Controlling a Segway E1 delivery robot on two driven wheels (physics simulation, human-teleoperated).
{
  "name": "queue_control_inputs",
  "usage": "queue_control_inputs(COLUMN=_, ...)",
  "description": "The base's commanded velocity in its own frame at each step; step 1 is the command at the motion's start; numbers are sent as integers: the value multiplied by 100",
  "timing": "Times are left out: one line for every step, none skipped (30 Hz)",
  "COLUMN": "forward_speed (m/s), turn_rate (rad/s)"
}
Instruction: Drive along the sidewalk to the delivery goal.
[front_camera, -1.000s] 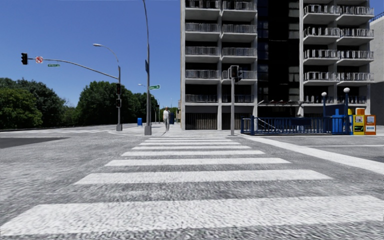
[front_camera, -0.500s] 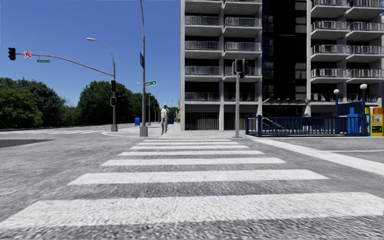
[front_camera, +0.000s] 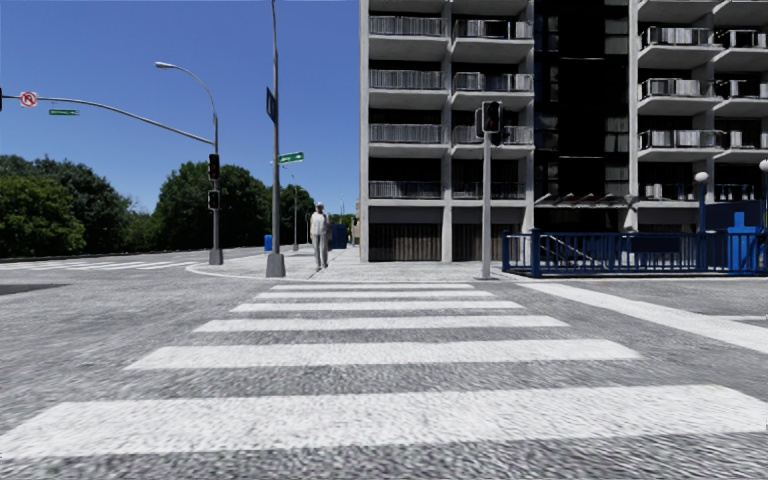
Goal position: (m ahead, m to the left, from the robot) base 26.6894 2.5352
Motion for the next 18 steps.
queue_control_inputs(forward_speed=200, turn_rate=0)
queue_control_inputs(forward_speed=200, turn_rate=0)
queue_control_inputs(forward_speed=200, turn_rate=0)
queue_control_inputs(forward_speed=200, turn_rate=0)
queue_control_inputs(forward_speed=200, turn_rate=0)
queue_control_inputs(forward_speed=200, turn_rate=0)
queue_control_inputs(forward_speed=200, turn_rate=0)
queue_control_inputs(forward_speed=200, turn_rate=0)
queue_control_inputs(forward_speed=200, turn_rate=0)
queue_control_inputs(forward_speed=200, turn_rate=0)
queue_control_inputs(forward_speed=200, turn_rate=0)
queue_control_inputs(forward_speed=200, turn_rate=0)
queue_control_inputs(forward_speed=200, turn_rate=0)
queue_control_inputs(forward_speed=200, turn_rate=0)
queue_control_inputs(forward_speed=200, turn_rate=0)
queue_control_inputs(forward_speed=200, turn_rate=0)
queue_control_inputs(forward_speed=200, turn_rate=0)
queue_control_inputs(forward_speed=200, turn_rate=0)
